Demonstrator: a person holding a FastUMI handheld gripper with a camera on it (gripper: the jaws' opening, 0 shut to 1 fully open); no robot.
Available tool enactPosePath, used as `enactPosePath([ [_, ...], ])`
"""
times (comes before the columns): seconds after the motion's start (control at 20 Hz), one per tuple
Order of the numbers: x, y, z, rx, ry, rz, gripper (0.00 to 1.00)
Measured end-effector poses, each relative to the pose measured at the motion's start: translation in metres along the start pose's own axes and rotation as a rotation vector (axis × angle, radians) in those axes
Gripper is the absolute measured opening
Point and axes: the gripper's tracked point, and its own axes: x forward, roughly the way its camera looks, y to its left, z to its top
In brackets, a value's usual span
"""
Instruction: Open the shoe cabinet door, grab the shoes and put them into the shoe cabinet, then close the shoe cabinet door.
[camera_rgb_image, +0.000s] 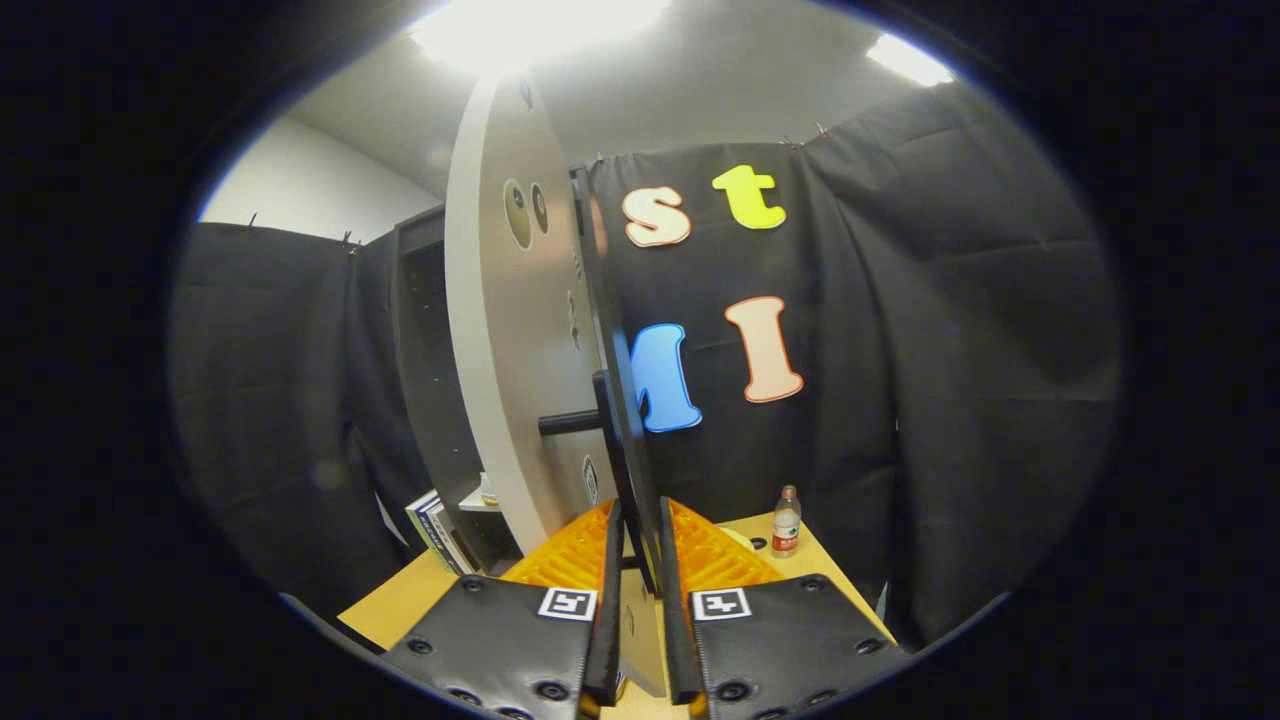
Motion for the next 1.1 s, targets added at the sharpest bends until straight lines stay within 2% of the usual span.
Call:
enactPosePath([
  [0.15, -0.031, -0.021, -0.012, -0.061, 0.02, -0.111, 0.39],
  [0.3, -0.058, -0.011, -0.025, -0.069, 0.045, -0.138, 0.79],
  [0.4, -0.073, -0.007, -0.032, -0.094, 0.056, -0.161, 0.85],
  [0.55, -0.082, 0.019, -0.052, -0.073, 0.107, -0.146, 0.98],
  [0.65, -0.087, 0.052, -0.061, -0.063, 0.131, -0.092, 0.97],
  [0.85, -0.081, 0.129, -0.106, -0.057, 0.248, 0.088, 0.98],
  [1.1, -0.053, 0.188, -0.169, -0.108, 0.371, 0.243, 0.98],
])
